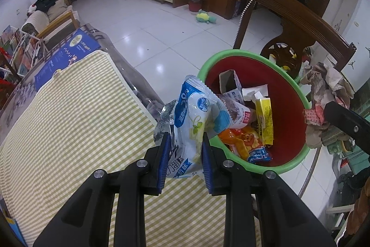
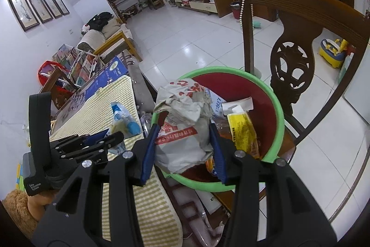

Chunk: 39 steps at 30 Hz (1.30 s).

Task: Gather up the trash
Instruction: 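Carry the milk bag over the bucket while the right tool carries the crumpled paper, then release the milk bag into the bucket while the right tool drops the paper in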

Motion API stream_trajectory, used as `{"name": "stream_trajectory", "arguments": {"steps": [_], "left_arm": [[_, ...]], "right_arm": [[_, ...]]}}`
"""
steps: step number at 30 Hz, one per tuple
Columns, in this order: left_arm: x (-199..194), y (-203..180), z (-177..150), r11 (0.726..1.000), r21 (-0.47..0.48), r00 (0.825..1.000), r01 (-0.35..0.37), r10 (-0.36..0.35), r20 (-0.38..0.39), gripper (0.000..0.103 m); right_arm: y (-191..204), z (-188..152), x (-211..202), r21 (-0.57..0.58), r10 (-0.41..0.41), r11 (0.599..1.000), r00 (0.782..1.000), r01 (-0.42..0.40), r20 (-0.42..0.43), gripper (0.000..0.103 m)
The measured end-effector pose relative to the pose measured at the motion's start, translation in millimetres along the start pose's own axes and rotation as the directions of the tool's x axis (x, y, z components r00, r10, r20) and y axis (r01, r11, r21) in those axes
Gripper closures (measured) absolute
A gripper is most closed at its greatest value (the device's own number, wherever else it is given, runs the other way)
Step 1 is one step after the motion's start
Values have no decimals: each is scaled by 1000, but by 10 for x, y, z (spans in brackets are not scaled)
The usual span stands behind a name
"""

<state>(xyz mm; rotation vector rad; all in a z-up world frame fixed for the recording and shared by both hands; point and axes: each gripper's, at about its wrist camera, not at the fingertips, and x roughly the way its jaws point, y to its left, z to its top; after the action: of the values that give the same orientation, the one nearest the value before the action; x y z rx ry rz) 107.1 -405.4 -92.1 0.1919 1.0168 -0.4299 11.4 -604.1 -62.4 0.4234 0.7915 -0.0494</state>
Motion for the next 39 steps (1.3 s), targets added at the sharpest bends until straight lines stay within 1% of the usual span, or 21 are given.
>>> {"name": "stream_trajectory", "arguments": {"steps": [11, 19, 29, 33, 35, 36, 37, 38, 39], "left_arm": [[113, -202, 67, 999, 34, 999, 27, -26, -19, 79], [230, -325, 187, 998, 46, 999, 45, -44, -24, 79], [413, -640, 306, 988, 112, 993, 108, -103, -49, 79], [468, -721, 332, 985, 126, 992, 119, -112, -61, 78], [472, -722, 335, 985, 128, 993, 113, -107, -56, 73], [472, -720, 339, 986, 132, 994, 105, -99, -52, 69], [449, -700, 343, 985, 140, 995, 100, -95, -41, 59], [420, -693, 346, 985, 147, 996, 92, -89, -28, 54], [378, -681, 353, 985, 150, 997, 82, -81, -11, 52]], "right_arm": [[-291, 63, -26, 45, -42, 998, 999, 42, 8, 61], [-507, 137, -21, 76, -72, 995, 997, 71, 15, 61], [-722, 237, 92, 103, -91, 991, 996, 91, -2, 61], [-750, 274, 124, 110, -80, 991, 997, 80, 1, 60], [-745, 278, 127, 119, -76, 990, 997, 74, 12, 55], [-748, 283, 129, 128, -71, 989, 997, 68, 17, 45], [-753, 287, 130, 134, -68, 989, 997, 64, 22, 39], [-749, 295, 133, 134, -66, 989, 998, 62, 22, 39], [-731, 297, 138, 129, -64, 990, 998, 61, 19, 39]]}}
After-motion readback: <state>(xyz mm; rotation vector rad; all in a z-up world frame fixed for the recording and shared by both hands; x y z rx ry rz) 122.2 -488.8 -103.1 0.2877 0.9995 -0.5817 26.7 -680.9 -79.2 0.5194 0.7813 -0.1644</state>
